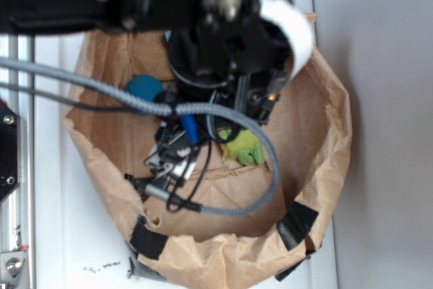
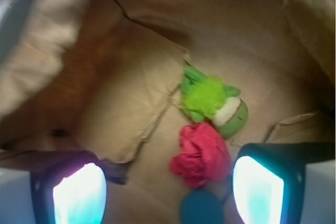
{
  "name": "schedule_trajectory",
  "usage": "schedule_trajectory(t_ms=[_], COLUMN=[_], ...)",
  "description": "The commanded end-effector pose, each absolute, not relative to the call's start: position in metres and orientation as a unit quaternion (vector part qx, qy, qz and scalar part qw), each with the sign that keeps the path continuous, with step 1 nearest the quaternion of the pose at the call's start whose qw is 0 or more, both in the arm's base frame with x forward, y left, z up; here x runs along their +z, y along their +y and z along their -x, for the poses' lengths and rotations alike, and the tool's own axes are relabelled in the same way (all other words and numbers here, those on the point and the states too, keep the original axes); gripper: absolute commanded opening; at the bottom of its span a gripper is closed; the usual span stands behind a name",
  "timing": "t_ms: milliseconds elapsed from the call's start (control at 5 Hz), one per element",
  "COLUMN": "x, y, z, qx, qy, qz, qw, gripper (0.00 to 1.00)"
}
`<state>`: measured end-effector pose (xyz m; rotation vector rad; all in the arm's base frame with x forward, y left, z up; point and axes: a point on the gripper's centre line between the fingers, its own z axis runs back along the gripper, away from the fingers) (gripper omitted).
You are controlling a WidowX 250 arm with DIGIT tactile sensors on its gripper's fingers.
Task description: Grab the green animal.
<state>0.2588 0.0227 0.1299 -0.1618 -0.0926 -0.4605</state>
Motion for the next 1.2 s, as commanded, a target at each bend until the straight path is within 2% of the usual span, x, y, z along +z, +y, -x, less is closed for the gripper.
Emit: schedule_trajectory(t_ms=[0,200,400,800,1000], x=[0.140,0.140,0.113,0.041,0.004], y=[0.021,0.021,0.018,0.019,0.020], z=[-0.264,-0.264,-0.283,-0.299,-0.319], qx=[-0.237,-0.237,-0.236,-0.237,-0.199], qy=[-0.064,-0.064,-0.095,-0.100,-0.088], qz=[0.070,0.070,0.069,0.008,-0.041], qw=[0.967,0.967,0.965,0.966,0.975], gripper=[1.00,1.00,1.00,1.00,1.00])
